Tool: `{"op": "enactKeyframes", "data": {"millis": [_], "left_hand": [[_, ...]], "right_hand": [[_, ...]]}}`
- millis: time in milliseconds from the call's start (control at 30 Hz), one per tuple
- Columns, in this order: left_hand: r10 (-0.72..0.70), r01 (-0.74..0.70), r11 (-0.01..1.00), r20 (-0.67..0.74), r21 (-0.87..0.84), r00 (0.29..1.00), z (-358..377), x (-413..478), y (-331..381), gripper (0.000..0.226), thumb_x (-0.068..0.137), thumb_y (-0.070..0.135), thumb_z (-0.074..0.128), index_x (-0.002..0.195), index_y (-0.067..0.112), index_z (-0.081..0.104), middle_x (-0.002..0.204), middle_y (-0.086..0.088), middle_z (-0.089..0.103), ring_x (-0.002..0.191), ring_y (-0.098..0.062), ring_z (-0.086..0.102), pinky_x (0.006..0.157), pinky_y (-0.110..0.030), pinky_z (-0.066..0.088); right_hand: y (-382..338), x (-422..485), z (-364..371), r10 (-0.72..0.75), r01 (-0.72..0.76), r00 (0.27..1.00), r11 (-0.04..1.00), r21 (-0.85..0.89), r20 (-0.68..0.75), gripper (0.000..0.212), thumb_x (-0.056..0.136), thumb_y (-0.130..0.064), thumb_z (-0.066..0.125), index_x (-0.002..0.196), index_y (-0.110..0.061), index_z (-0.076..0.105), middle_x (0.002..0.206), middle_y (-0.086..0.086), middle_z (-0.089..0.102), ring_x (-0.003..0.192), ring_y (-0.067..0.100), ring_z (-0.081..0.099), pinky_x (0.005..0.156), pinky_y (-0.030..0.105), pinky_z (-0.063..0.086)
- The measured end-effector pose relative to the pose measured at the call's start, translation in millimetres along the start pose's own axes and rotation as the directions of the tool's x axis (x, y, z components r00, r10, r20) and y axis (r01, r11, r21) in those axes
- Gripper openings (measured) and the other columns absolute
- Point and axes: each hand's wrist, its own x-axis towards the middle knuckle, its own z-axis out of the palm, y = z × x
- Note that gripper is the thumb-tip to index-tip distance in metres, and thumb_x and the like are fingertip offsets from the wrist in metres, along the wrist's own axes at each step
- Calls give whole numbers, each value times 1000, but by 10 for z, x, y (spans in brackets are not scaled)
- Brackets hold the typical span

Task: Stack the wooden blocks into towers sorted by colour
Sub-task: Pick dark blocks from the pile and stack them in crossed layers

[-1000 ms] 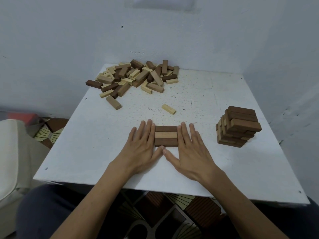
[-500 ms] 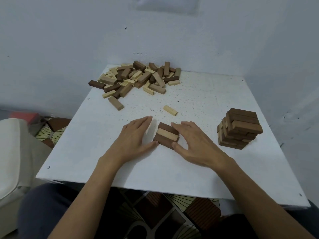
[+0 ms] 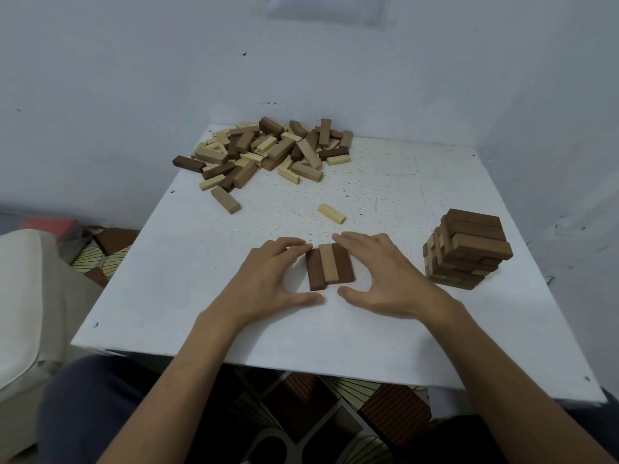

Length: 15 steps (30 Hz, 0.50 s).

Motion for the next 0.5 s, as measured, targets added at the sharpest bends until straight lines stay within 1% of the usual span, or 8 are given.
{"op": "enactKeyframes", "data": {"millis": [67,133,167,233,300,333,433,500], "left_hand": [[8,-7,1000,10,-23,1000,7,49,4,95,67,75,67,147,29,40,149,15,39,123,-5,43,107,-30,33],[25,-22,998,49,-65,998,-3,98,21,91,72,60,75,148,28,39,146,13,44,117,-4,45,105,-29,36],[34,-28,996,69,-81,997,-9,117,29,88,74,55,77,148,28,38,143,13,47,114,-4,44,102,-26,36],[40,-31,995,86,-100,996,-19,144,51,85,76,50,78,147,30,38,138,13,51,112,-3,43,96,-21,35],[32,-23,993,81,-118,996,-24,164,54,82,76,47,78,146,31,39,134,12,53,112,-4,44,95,-20,35],[28,-18,992,76,-127,997,-18,166,48,81,76,46,78,146,31,40,133,12,54,112,-4,45,95,-20,35],[50,-42,989,55,-142,997,2,147,37,76,76,41,79,143,31,44,130,14,54,112,-4,45,94,-17,34],[74,-66,985,41,-158,996,-20,128,63,74,76,42,78,141,32,45,125,20,52,110,-2,45,91,-14,34]], "right_hand": [[10,53,-22,-5,4,999,1000,22,46,82,85,-51,64,153,-38,21,157,-19,25,132,8,23,112,36,33],[2,90,-25,-35,32,998,998,50,56,76,87,-46,66,152,-34,28,156,-19,29,124,7,27,109,35,36],[0,105,-23,-48,44,997,997,58,63,74,88,-45,66,152,-31,31,154,-18,32,120,7,29,108,34,36],[9,127,-14,-57,53,996,997,54,71,71,89,-44,66,150,-28,35,152,-17,36,118,7,32,105,28,34],[31,154,-9,-48,45,997,997,56,67,70,88,-46,68,149,-28,39,151,-16,38,120,7,34,100,21,29],[33,166,-14,-44,40,997,997,63,63,71,86,-47,69,148,-29,41,150,-15,40,122,7,35,100,21,28],[28,165,-17,-46,43,998,995,93,38,71,80,-50,75,142,-28,49,143,-13,47,123,8,41,105,27,35],[0,121,-48,-58,56,998,989,138,8,69,77,-51,77,137,-28,53,137,-12,51,120,7,45,104,34,42]]}}
